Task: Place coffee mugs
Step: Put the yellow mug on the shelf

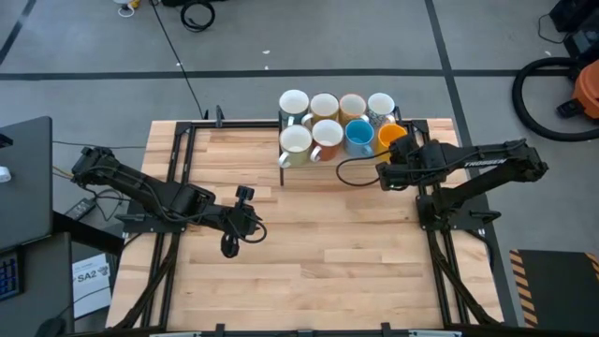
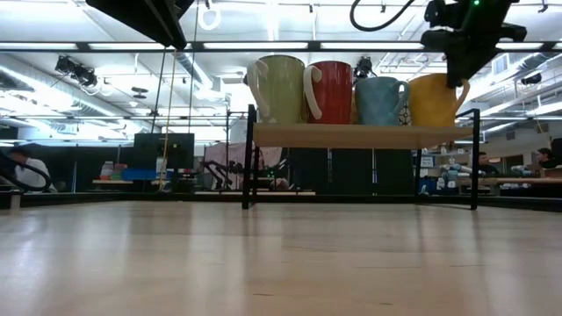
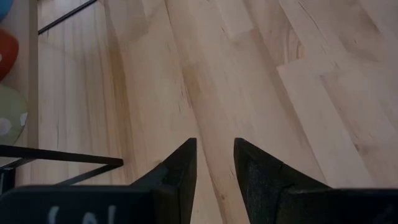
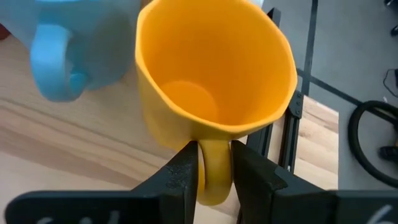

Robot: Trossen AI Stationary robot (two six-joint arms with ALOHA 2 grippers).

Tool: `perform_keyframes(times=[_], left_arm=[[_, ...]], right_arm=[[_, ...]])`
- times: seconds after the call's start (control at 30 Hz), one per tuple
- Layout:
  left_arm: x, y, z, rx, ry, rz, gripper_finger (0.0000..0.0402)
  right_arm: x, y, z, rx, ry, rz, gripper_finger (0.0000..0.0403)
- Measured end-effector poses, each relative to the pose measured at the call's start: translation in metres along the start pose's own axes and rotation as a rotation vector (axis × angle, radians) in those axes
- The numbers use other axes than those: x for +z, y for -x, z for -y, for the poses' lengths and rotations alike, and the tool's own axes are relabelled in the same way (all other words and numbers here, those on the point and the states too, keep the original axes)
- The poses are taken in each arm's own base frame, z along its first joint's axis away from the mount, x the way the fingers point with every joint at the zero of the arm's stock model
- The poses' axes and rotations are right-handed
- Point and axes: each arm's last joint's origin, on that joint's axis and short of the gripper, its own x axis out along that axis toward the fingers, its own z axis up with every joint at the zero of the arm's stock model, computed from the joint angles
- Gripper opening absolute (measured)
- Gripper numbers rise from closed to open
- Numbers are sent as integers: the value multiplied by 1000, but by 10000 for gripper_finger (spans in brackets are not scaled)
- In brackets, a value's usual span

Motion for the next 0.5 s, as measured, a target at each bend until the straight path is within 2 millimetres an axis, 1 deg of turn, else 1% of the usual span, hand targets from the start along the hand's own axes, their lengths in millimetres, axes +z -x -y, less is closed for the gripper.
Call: perform_keyframes(times=[0.23, 0.5], left_arm=[[0, 0, 0, 0, 0, 0, 114], [0, 0, 0, 0, 0, 0, 114]], right_arm=[[4, -3, 1, -22, -19, 24, 120], [8, -8, 3, -37, -11, 10, 168]])
